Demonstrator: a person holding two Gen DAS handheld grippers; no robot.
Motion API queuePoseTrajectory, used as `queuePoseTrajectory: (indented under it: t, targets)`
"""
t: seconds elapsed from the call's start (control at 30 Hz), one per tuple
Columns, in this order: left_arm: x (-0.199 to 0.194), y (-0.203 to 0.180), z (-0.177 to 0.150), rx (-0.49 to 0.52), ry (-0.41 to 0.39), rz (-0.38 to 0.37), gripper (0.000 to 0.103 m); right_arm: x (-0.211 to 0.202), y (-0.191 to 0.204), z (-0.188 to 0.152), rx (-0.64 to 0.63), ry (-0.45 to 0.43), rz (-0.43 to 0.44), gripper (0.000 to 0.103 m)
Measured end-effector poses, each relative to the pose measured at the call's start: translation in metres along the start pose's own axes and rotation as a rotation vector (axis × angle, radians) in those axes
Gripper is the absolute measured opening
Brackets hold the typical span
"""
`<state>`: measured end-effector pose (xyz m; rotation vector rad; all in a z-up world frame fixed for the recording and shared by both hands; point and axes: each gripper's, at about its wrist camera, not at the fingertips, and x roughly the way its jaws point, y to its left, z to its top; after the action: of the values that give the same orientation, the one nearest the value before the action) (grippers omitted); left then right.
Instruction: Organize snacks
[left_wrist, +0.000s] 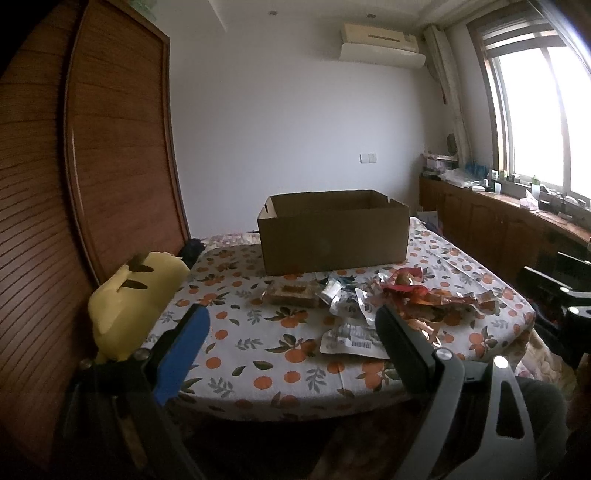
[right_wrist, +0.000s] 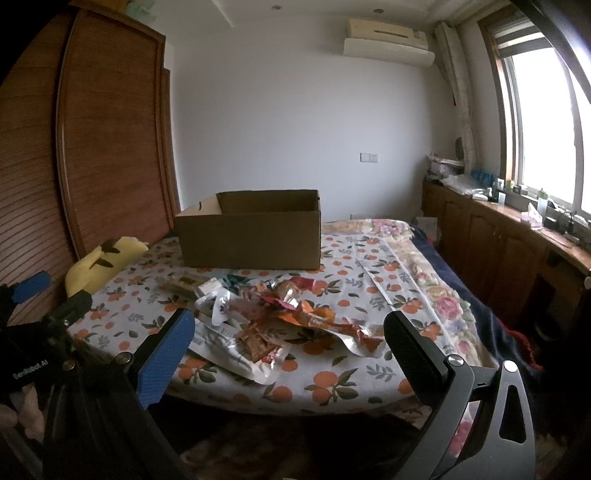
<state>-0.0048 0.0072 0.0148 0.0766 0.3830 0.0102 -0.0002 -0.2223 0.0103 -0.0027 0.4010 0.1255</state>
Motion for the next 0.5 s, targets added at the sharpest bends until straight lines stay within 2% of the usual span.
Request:
queuePoseTrajectory:
  t: [0.5]
  targets:
    - [-0.0019,-0.0003,-0.0012,0.002,-0.003,0.003,0.092,-0.0007,0.0006,0.0005,0.000,0.003,0.000,0.103]
